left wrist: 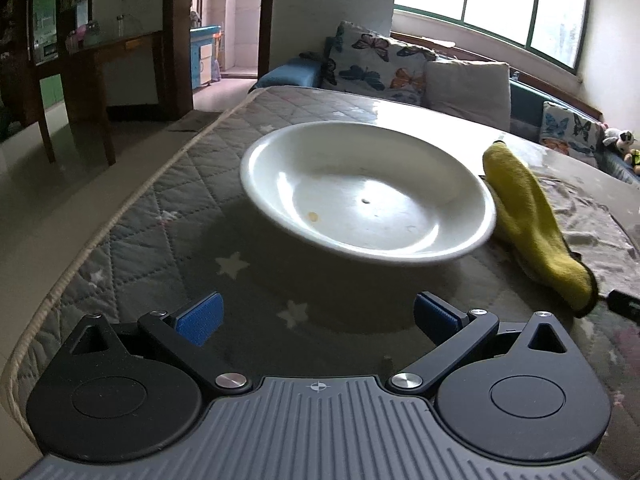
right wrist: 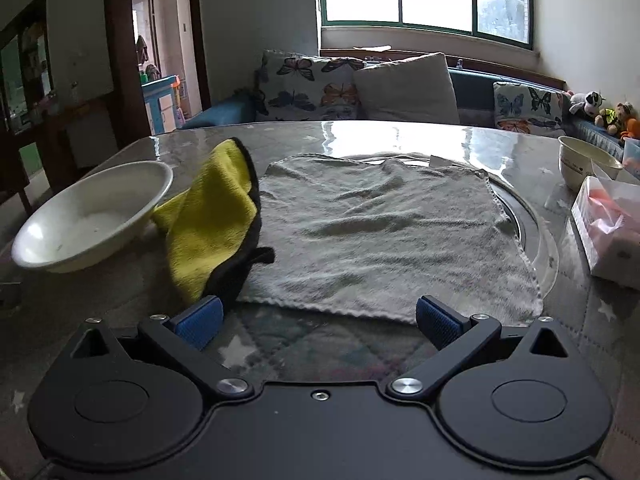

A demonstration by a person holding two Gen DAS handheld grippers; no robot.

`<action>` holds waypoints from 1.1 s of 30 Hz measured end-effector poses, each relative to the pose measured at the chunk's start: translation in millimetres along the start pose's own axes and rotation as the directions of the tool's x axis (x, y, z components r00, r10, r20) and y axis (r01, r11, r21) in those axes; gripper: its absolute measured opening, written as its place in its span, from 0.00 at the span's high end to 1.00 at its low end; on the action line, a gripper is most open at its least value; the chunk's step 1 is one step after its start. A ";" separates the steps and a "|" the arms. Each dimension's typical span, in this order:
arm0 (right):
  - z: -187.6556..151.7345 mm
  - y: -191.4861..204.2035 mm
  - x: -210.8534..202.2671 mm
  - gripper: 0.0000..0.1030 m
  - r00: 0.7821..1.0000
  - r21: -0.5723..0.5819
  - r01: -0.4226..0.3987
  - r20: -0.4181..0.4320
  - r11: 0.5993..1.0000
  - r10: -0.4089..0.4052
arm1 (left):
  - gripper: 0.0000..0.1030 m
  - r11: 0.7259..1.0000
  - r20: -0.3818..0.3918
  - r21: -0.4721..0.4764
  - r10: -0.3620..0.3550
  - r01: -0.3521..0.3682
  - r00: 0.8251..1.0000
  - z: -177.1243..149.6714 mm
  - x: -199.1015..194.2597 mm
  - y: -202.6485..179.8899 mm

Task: Clean bowl
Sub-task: 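Move the right tool toward the yellow cloth beside the bowl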

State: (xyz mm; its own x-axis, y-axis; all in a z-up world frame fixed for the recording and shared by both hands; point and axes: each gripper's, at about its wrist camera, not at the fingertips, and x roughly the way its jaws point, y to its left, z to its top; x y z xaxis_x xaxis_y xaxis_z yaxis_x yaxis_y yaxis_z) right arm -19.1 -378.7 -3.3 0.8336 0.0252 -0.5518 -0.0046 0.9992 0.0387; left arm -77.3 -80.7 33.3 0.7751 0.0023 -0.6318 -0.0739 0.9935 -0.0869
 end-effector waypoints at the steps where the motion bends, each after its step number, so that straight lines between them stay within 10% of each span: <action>1: -0.9 1.6 -1.3 0.00 1.000 -0.004 -0.001 0.001 1.000 0.001 | 0.00 1.000 0.001 -0.004 0.001 -0.001 1.000 -0.9 -1.5 -2.3; 33: -35.9 50.2 -46.5 0.00 0.997 -0.048 -0.078 0.021 0.996 0.079 | 0.00 0.999 -0.002 0.037 0.014 -0.014 1.000 -27.9 -36.5 -47.1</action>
State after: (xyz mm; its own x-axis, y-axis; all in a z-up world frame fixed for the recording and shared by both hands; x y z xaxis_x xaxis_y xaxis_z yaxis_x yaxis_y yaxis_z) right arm -77.9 -328.6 -5.6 0.8422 0.1036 -0.5291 -0.0962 0.9945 0.0416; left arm -119.6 -130.8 39.0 0.7727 0.0160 -0.6346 -0.0614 0.9969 -0.0496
